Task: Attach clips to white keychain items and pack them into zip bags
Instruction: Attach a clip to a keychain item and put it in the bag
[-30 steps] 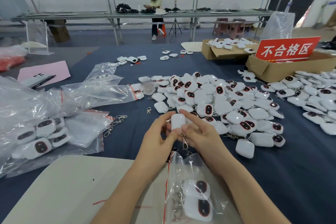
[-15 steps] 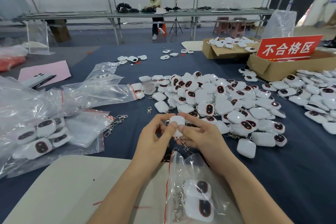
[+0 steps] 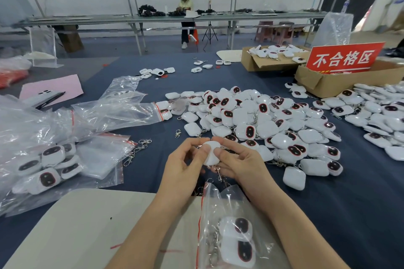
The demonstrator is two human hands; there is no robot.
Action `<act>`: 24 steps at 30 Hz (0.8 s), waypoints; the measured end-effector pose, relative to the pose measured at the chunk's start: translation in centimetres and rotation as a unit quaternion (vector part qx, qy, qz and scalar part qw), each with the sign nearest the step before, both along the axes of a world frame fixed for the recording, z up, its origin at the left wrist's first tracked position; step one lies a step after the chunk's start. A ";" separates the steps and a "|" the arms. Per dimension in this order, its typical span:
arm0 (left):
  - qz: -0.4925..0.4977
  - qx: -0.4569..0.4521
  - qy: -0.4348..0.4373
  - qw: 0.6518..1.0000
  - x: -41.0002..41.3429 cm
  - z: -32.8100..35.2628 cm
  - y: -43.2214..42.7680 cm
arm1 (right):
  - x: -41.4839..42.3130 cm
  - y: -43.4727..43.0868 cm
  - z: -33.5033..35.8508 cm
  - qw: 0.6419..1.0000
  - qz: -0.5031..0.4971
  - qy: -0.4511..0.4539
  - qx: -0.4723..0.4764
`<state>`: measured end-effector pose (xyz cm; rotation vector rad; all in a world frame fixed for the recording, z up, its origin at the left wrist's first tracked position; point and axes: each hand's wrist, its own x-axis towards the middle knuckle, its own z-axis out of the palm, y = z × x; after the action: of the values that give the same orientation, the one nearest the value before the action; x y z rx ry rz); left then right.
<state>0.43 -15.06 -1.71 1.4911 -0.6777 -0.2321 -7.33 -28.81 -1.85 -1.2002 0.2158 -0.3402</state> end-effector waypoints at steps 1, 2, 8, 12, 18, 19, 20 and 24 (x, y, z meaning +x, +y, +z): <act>-0.011 -0.001 -0.001 1.000 -0.1 0.1 0.0 | 0.0 0.1 0.0 1.000 -0.008 -0.005 -0.002; -0.023 0.001 -0.005 1.000 -0.2 0.2 0.0 | 0.1 0.0 -0.1 1.000 -0.012 -0.008 -0.008; -0.019 0.070 -0.071 0.995 -0.8 -0.2 -0.5 | 0.1 0.2 -0.3 0.996 0.085 -0.017 -0.011; 0.031 0.082 -0.094 0.992 -0.7 -0.6 -0.7 | 0.0 0.1 -0.3 0.992 0.121 -0.028 0.006; 0.049 0.091 -0.106 0.989 -0.5 -1.1 -0.7 | 0.0 0.0 -0.3 0.993 0.115 -0.023 -0.013; 0.051 0.090 -0.110 0.989 -0.6 -1.1 -0.7 | 0.0 0.0 -0.3 0.993 0.111 -0.022 -0.015; 0.054 0.090 -0.115 0.988 -0.6 -1.0 -0.6 | 0.1 0.0 -0.3 0.994 0.107 -0.023 -0.015; 0.083 0.065 -0.105 0.989 -1.3 -0.1 0.0 | 0.0 0.3 -0.1 0.997 0.060 -0.018 -0.047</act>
<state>-0.91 -15.09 -1.84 1.7040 -0.7121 0.0104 -7.34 -28.51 -1.92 -1.2938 0.0976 -0.2693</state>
